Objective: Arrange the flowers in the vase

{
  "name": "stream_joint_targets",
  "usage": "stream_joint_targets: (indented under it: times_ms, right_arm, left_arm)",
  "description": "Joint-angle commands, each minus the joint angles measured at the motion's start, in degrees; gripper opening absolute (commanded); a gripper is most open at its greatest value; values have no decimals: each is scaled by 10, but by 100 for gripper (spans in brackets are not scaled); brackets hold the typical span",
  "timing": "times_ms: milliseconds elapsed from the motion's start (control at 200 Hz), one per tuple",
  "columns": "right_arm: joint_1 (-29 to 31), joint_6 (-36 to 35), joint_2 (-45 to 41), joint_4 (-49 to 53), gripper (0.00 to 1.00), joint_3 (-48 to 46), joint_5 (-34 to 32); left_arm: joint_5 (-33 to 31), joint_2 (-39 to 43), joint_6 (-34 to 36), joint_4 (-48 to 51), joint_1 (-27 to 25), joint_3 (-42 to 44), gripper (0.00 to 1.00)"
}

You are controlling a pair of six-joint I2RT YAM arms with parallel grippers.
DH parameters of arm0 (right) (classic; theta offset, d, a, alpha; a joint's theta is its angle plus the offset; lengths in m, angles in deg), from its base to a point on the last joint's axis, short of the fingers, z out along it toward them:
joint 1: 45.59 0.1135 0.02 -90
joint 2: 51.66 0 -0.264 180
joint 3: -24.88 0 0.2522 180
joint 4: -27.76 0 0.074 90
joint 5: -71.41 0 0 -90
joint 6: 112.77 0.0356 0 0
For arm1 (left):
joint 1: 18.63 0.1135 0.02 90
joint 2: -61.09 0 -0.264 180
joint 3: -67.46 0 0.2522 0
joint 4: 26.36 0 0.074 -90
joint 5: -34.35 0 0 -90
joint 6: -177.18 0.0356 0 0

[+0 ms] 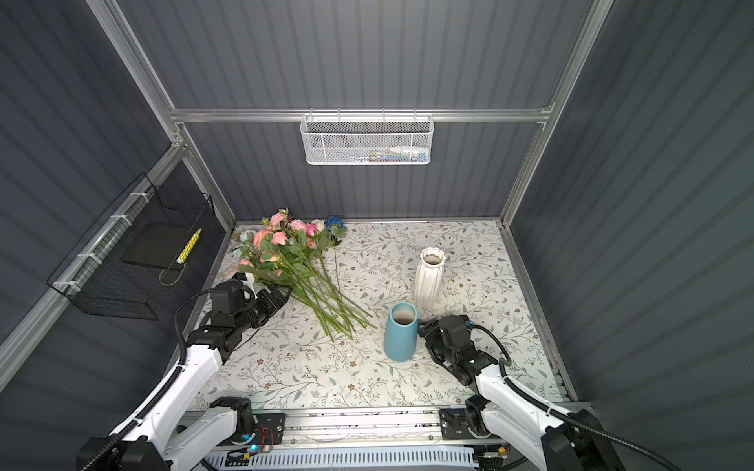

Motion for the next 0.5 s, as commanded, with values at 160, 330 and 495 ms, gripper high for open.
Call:
stream_joint_targets:
  times_ms: [160, 330, 495]
  right_arm:
    - [64, 15, 95, -80, 68, 36, -20]
    - [100, 13, 161, -110, 67, 57, -12]
    - [124, 8, 208, -132, 69, 75, 0]
  left_arm:
    - [16, -15, 9, -7, -2, -1, 85]
    - [15, -41, 14, -17, -3, -2, 84]
    - [-41, -100, 45, -9, -76, -40, 98]
